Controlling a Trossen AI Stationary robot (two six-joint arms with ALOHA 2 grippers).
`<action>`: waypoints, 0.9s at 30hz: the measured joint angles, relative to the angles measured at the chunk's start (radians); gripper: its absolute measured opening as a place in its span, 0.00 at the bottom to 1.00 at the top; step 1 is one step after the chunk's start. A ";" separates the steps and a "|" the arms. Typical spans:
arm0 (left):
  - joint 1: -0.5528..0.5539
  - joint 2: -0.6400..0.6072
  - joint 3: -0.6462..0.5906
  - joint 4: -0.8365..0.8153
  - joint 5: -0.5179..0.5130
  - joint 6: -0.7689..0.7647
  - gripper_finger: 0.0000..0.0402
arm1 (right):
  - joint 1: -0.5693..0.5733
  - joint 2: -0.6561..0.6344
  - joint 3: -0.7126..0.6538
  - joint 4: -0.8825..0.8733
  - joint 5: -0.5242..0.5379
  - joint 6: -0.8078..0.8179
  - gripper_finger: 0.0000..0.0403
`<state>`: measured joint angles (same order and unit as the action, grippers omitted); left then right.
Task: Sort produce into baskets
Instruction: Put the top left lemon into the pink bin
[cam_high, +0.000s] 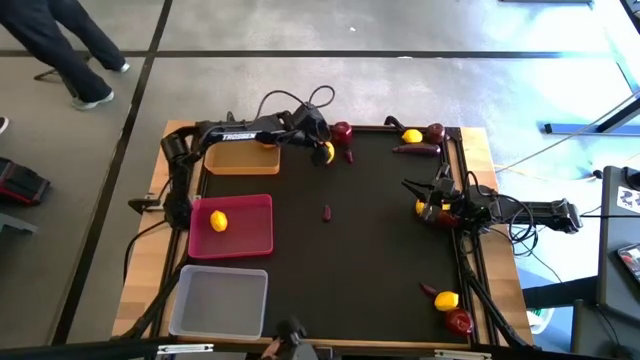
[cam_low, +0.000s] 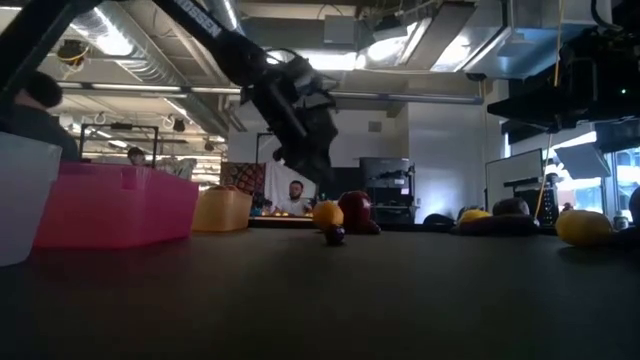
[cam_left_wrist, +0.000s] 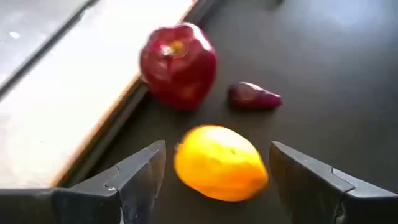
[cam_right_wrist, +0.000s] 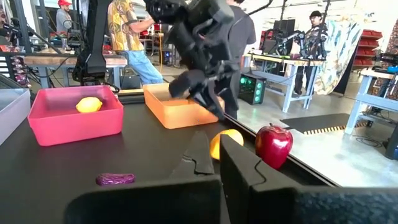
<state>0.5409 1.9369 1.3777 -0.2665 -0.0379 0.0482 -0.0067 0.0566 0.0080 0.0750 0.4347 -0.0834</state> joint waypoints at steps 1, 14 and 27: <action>-0.002 0.000 -0.001 -0.001 -0.004 0.021 0.70 | 0.000 0.000 0.000 0.000 0.000 0.000 0.00; -0.002 0.010 -0.060 0.023 -0.126 -0.229 0.70 | 0.000 0.000 0.000 0.001 0.000 0.001 0.00; -0.011 0.089 -0.066 0.091 -0.026 -0.233 0.70 | 0.000 0.000 0.000 0.001 -0.001 0.001 0.00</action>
<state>0.5299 2.0259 1.3117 -0.1751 -0.0643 -0.1848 -0.0067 0.0566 0.0079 0.0761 0.4339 -0.0826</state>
